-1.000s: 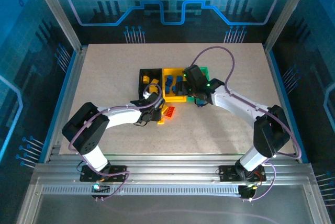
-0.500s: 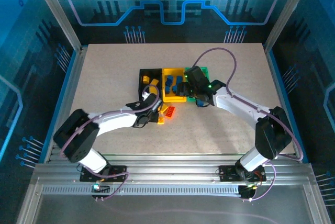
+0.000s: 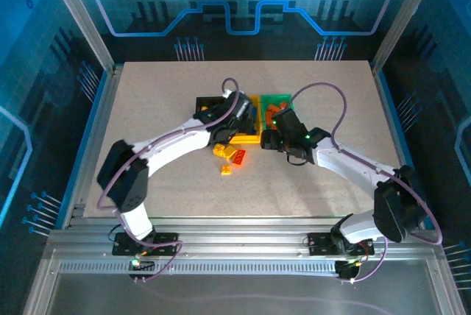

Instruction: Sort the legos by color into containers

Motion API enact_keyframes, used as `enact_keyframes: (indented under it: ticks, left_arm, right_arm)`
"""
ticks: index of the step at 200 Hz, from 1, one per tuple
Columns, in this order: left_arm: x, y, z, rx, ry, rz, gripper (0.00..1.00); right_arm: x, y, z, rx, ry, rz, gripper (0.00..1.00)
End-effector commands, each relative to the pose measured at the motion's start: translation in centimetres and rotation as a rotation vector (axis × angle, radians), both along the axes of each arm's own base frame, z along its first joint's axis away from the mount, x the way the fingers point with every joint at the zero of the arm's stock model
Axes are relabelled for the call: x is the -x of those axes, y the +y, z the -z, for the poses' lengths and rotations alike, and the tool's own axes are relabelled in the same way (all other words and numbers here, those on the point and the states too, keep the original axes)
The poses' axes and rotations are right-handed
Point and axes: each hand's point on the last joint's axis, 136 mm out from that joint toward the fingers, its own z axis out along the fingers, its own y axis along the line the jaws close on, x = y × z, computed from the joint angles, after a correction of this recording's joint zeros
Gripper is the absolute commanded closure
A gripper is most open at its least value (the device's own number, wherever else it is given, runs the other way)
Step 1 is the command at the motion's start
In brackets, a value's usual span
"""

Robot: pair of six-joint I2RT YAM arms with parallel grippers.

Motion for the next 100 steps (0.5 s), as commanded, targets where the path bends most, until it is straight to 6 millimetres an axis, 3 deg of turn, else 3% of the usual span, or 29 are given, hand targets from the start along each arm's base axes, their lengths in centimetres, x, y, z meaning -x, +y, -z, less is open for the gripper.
enact_keyframes:
  ticks: [1,17,36,41,56,100]
  left_arm:
    - [-2.1,0.3,1.9,-0.057,0.057,-0.012,0.70]
    - [-3.5,0.2,2.7,-0.071,0.071,-0.028,0.69]
    - [-4.5,-0.5,3.1,-0.062,0.084,-0.026,0.52]
    - [-4.6,-0.8,2.9,-0.055,0.087,-0.021,0.47]
    - [-4.7,-1.7,1.4,-0.013,0.067,-0.006,0.32]
    - [-2.0,-2.7,-4.9,0.116,-0.025,0.049,0.09]
  right_arm:
    - [0.8,-1.6,-0.5,-0.001,-0.013,0.050,0.20]
    - [1.5,-2.1,-0.6,-0.004,-0.011,0.056,0.20]
    - [1.9,-2.4,-1.2,-0.017,-0.024,0.058,0.19]
    - [2.6,-2.8,-0.2,-0.004,-0.003,0.059,0.19]
    - [3.0,-3.2,0.4,0.006,0.011,0.065,0.18]
    - [2.9,-3.8,1.8,0.029,0.034,0.077,0.18]
